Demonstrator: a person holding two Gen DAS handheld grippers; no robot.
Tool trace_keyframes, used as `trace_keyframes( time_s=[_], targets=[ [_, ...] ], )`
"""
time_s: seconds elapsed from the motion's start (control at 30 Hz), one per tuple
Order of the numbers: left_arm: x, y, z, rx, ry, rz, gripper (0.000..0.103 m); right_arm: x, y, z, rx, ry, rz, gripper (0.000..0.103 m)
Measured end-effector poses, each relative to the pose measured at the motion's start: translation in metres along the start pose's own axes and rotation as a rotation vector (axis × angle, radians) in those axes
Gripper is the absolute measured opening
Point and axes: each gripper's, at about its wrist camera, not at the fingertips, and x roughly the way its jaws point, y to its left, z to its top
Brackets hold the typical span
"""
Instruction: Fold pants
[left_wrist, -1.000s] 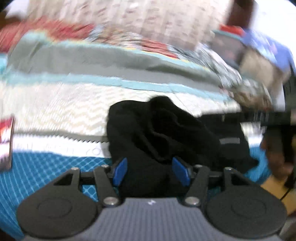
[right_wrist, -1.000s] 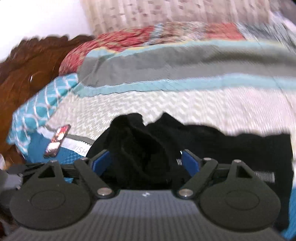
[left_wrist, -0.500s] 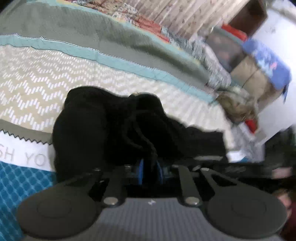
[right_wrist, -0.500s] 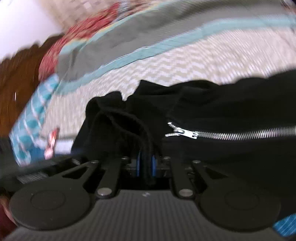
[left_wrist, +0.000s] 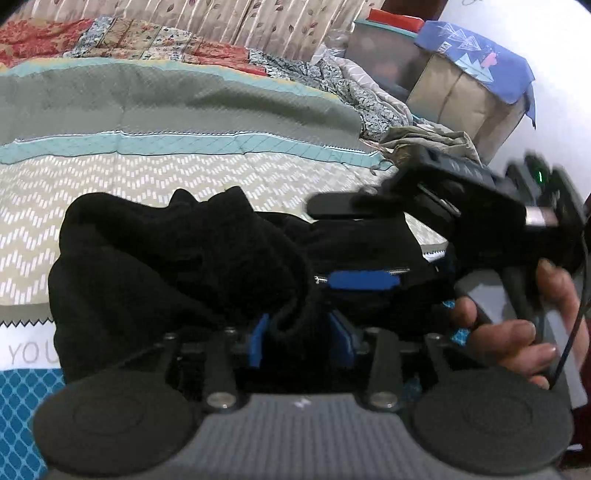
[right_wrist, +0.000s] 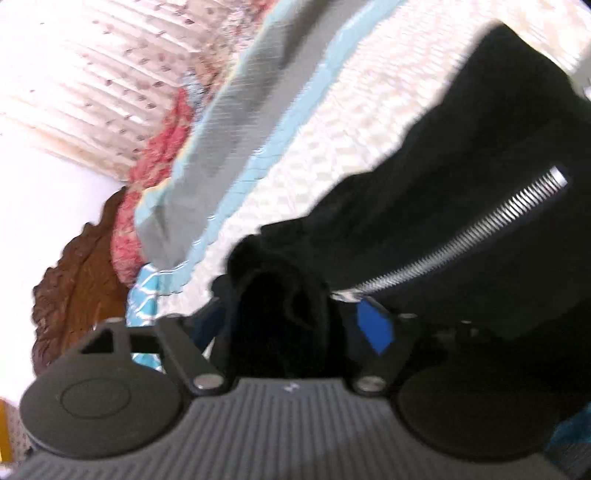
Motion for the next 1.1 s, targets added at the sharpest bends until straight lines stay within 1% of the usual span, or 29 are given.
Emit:
trace_keyframes(
  time_s=[0.03, 0.13, 0.2, 0.23, 0.27, 0.3, 0.33, 0.37, 0.43, 0.47, 0.53, 0.63, 0.7, 0.73, 0.8, 0.83, 0.87, 0.9, 0.93, 0.97, 1.0, 1.03, 1.07, 1.1],
  targets=[
    [0.000, -0.003, 0.000, 0.012, 0.000, 0.002, 0.043, 0.005, 0.011, 0.000, -0.057, 0.018, -0.021, 0.088],
    [-0.007, -0.011, -0.001, 0.061, -0.002, 0.022, 0.047, 0.022, 0.036, -0.006, -0.230, 0.043, -0.116, 0.089],
    [-0.017, -0.014, -0.002, 0.085, -0.002, 0.025, 0.051, 0.037, 0.048, -0.014, -0.293, 0.067, -0.183, 0.088],
    [-0.025, -0.012, -0.004, 0.088, -0.005, 0.021, 0.052, 0.040, 0.053, -0.018, -0.319, 0.071, -0.196, 0.082],
    [-0.036, -0.009, -0.007, 0.083, -0.016, 0.016, 0.052, 0.041, 0.057, -0.021, -0.351, 0.075, -0.206, 0.070],
    [-0.049, -0.001, -0.011, 0.064, -0.036, 0.017, 0.055, 0.043, 0.062, -0.025, -0.399, 0.083, -0.229, 0.042],
    [-0.063, 0.009, -0.015, 0.032, -0.060, 0.023, 0.058, 0.042, 0.064, -0.026, -0.437, 0.090, -0.243, 0.025],
    [-0.074, 0.020, -0.019, -0.009, -0.078, 0.036, 0.059, 0.042, 0.066, -0.026, -0.449, 0.096, -0.241, 0.025],
    [-0.095, 0.050, -0.028, -0.140, -0.102, 0.081, 0.060, 0.041, 0.066, -0.021, -0.425, 0.107, -0.228, 0.022],
    [-0.104, 0.067, -0.033, -0.220, -0.111, 0.105, 0.060, 0.042, 0.067, -0.017, -0.394, 0.119, -0.210, 0.021],
    [-0.124, 0.099, -0.040, -0.375, -0.155, 0.127, 0.057, 0.049, 0.072, -0.009, -0.313, 0.153, -0.136, 0.020],
    [-0.157, 0.135, -0.046, -0.554, -0.265, 0.131, 0.057, 0.064, 0.106, -0.002, -0.249, 0.194, 0.010, 0.020],
    [-0.174, 0.148, -0.048, -0.623, -0.332, 0.129, 0.057, 0.071, 0.134, -0.002, -0.212, 0.205, 0.141, 0.020],
    [-0.181, 0.152, -0.049, -0.643, -0.359, 0.129, 0.058, 0.072, 0.141, -0.003, -0.188, 0.208, 0.198, 0.020],
    [-0.188, 0.155, -0.050, -0.656, -0.384, 0.136, 0.059, 0.071, 0.147, -0.007, -0.135, 0.208, 0.300, 0.020],
    [-0.187, 0.154, -0.049, -0.654, -0.383, 0.139, 0.059, 0.071, 0.140, -0.009, -0.118, 0.202, 0.321, 0.020],
    [-0.184, 0.153, -0.048, -0.651, -0.376, 0.140, 0.059, 0.071, 0.128, -0.011, -0.101, 0.193, 0.313, 0.020],
    [-0.179, 0.152, -0.048, -0.645, -0.363, 0.138, 0.059, 0.074, 0.111, -0.014, -0.088, 0.185, 0.257, 0.020],
    [-0.175, 0.151, -0.049, -0.637, -0.350, 0.134, 0.059, 0.076, 0.094, -0.018, -0.099, 0.175, 0.152, 0.020],
    [-0.171, 0.149, -0.050, -0.625, -0.331, 0.125, 0.059, 0.078, 0.079, -0.021, -0.143, 0.159, 0.021, 0.020],
    [-0.162, 0.147, -0.046, -0.611, -0.310, 0.117, 0.059, 0.080, 0.067, -0.027, -0.231, 0.135, -0.129, 0.020],
    [-0.154, 0.144, -0.043, -0.593, -0.288, 0.110, 0.059, 0.080, 0.060, -0.033, -0.334, 0.109, -0.237, 0.021],
    [-0.144, 0.140, -0.039, -0.571, -0.269, 0.105, 0.059, 0.074, 0.056, -0.038, -0.400, 0.085, -0.256, 0.022],
    [-0.135, 0.136, -0.033, -0.549, -0.250, 0.098, 0.059, 0.068, 0.056, -0.038, -0.415, 0.077, -0.242, 0.022]
  ],
)
